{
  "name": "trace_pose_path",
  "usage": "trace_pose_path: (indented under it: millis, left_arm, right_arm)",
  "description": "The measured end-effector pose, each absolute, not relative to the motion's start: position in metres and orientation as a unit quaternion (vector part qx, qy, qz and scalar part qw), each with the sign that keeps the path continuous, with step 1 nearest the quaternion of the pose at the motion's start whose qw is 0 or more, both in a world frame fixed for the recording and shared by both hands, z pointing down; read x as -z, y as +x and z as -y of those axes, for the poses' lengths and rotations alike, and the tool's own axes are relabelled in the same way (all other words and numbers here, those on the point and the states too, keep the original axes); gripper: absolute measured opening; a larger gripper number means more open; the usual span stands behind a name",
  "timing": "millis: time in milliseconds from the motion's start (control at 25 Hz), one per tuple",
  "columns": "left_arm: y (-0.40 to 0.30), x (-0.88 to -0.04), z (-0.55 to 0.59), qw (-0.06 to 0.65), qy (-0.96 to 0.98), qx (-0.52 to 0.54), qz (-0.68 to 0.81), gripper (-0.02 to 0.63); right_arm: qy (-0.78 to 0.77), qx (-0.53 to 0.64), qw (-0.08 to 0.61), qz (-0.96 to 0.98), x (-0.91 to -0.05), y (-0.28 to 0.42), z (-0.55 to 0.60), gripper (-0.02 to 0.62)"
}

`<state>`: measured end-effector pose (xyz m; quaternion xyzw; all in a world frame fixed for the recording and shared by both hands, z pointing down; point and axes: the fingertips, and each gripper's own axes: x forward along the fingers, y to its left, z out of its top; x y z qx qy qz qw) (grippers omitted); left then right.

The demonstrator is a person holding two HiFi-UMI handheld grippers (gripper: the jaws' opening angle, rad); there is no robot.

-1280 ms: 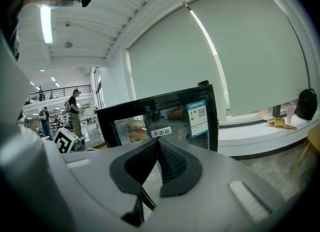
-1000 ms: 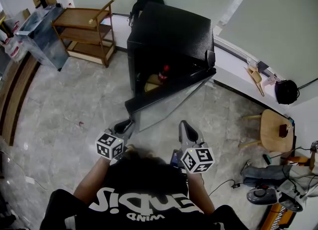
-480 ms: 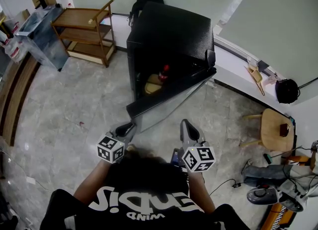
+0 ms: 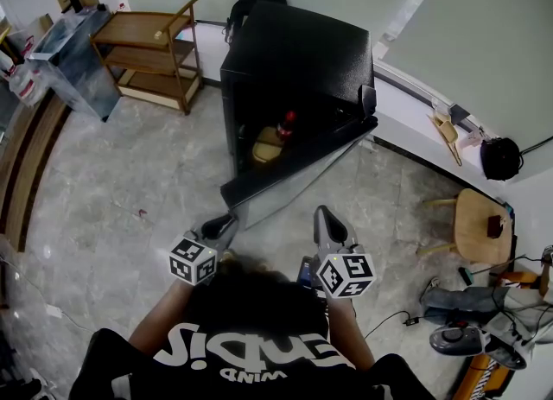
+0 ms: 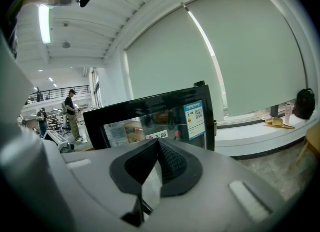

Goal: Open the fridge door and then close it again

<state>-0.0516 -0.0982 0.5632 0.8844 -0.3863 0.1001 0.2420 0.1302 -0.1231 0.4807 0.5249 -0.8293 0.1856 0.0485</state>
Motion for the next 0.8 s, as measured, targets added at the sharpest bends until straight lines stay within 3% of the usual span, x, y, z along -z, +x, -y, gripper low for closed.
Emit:
trace_pose_path:
  millis: [800]
  left_arm:
    - [-0.058, -0.565, 0.109, 0.245, 0.869, -0.109, 0.416, 0.075]
  right_arm:
    - [0.517, -0.189, 0.05, 0.833, -0.484, 0.127, 0.13, 0.0]
